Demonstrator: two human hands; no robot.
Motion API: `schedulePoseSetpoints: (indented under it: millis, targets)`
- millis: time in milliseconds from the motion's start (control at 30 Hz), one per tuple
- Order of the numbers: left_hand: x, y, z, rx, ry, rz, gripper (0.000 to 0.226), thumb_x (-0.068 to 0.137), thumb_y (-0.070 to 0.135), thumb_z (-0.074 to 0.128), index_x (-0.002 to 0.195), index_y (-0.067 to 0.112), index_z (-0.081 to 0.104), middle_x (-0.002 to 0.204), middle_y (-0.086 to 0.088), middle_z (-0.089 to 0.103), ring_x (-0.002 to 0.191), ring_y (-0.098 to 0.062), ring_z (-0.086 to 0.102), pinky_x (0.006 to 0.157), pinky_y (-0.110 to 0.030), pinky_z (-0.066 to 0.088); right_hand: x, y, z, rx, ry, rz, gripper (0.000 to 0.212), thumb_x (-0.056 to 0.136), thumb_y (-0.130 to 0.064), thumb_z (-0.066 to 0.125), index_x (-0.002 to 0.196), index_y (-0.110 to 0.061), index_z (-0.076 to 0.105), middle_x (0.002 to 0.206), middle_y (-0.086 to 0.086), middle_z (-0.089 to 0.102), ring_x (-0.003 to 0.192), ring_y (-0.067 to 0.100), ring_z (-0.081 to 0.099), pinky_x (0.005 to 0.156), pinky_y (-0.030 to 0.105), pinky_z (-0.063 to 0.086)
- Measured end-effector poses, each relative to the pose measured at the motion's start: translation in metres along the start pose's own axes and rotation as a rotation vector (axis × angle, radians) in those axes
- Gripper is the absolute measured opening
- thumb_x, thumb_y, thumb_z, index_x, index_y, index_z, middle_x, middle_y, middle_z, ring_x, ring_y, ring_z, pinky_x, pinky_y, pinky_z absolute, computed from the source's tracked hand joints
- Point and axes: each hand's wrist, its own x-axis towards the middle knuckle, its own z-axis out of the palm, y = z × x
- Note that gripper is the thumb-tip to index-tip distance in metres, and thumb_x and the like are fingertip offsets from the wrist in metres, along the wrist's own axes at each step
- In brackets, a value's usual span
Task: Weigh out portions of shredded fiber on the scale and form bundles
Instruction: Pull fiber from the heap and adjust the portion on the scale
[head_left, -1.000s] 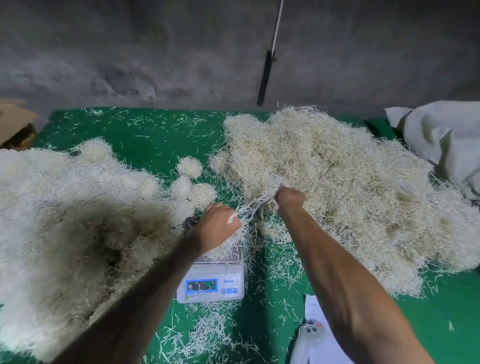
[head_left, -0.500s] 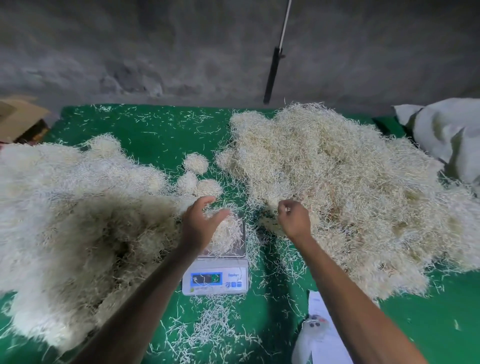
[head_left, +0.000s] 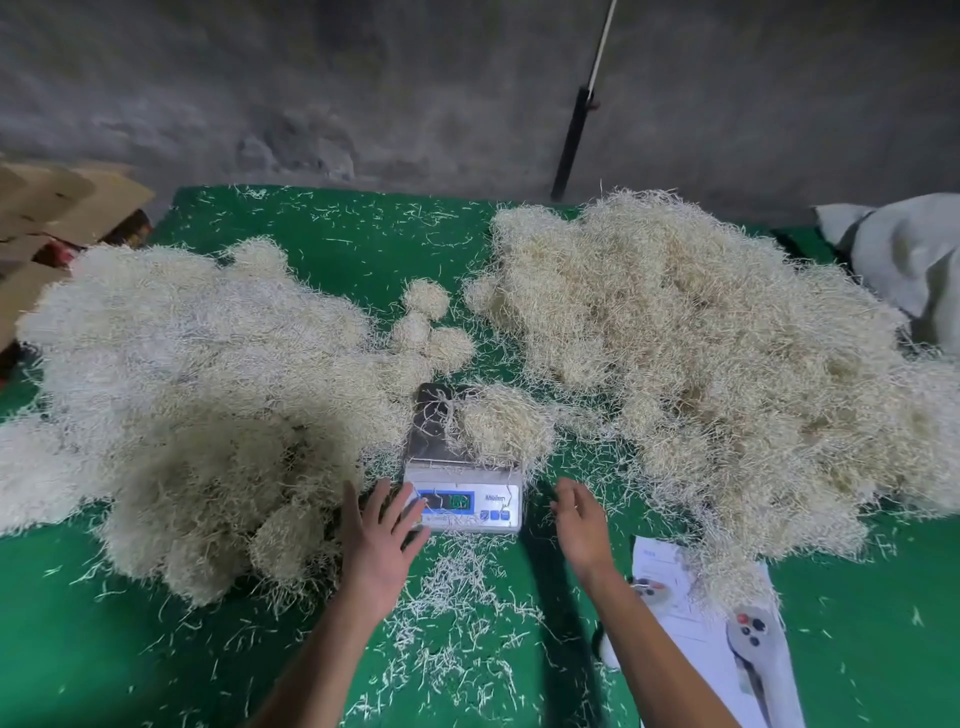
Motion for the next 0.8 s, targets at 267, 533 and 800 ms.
schedulePoseSetpoints:
  millis: [267,533,800]
  targets:
    - [-0.016,-0.006,-0.018,0.053,0.038,0.055,0.091,0.079,0.084,0.035,0.151,0.029,0.040,0.141,-0.007,0.061,0.126,-0.027,0.061,0.116,-0.055,0.034,-0.009,0.000,0.000,0.111,0.167,0.104,0.055,0.111,-0.048,0.019,0.146,-0.013,0.044,0.145,0.009,0.052,0.135,0.027,0.050,0.118,0.056,0.036]
    - [-0.010,-0.005,-0.022,0.062,0.000,0.059,0.086,0.082,0.082,0.036,0.150,0.030,0.041,0.142,-0.007,0.060,0.125,-0.026,0.062,0.115,-0.053,0.036,-0.007,0.000,0.007,0.213,0.126,0.076,0.036,0.107,-0.055,0.021,0.117,-0.035,0.049,0.131,0.004,0.057,0.117,0.021,0.060,0.111,0.051,0.046]
    - [0.032,0.014,0.050,0.799,0.076,0.415,0.065,0.102,0.040,0.054,0.156,0.048,0.017,0.165,-0.002,0.024,0.141,-0.024,0.040,0.111,-0.053,0.041,0.030,-0.065,0.016,0.166,0.099,0.086,0.086,0.095,-0.075,0.036,0.152,-0.010,0.040,0.112,0.007,0.071,0.099,0.023,0.072,0.088,0.044,0.058]
